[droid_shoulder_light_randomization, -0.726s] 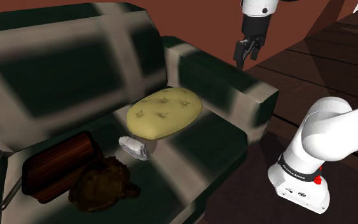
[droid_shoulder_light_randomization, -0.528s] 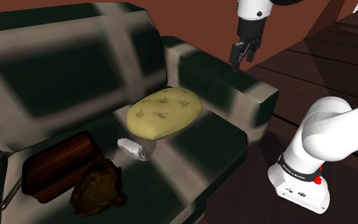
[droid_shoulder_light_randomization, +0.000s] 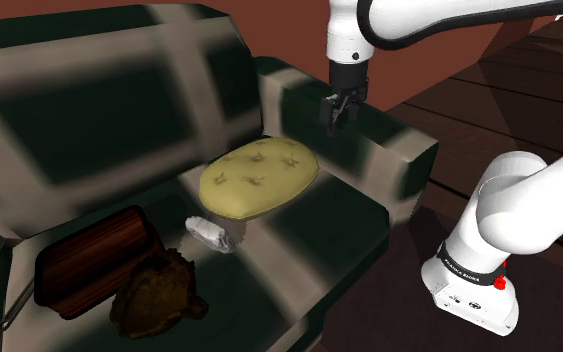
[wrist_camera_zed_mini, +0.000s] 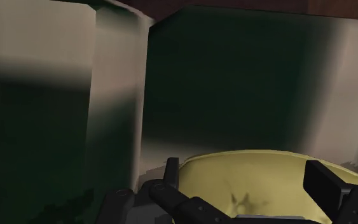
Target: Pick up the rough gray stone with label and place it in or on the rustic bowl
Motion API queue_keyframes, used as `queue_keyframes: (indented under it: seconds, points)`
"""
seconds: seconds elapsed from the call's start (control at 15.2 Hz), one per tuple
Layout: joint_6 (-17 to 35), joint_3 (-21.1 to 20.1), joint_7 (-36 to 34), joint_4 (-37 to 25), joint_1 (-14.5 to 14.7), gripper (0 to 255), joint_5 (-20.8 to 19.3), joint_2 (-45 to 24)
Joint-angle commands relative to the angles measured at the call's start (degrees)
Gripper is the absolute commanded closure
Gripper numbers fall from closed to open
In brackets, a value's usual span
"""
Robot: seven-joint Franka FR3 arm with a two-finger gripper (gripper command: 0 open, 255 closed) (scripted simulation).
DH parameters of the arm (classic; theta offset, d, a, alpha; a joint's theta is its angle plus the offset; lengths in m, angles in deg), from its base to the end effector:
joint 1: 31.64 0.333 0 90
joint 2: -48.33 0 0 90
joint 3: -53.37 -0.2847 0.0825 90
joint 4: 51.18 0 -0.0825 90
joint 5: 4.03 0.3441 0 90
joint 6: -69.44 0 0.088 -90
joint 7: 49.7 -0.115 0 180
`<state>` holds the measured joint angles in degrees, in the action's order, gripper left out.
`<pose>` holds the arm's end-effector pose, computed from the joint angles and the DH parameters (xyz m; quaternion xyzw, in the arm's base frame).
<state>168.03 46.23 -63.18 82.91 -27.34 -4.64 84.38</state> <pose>0.3336 0.0729 0.5294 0.9987 -0.0287 0.0114 0.0404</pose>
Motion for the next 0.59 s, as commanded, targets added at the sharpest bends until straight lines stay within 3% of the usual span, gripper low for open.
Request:
queue_keyframes:
  seconds: [0.0,0.53]
  points:
    - [2.95,-1.37,-1.22,-0.29,0.61,0,0.81,-3.20]
    - [12.06,-6.65,-5.96,-5.15,2.63,0,2.05,-17.15]
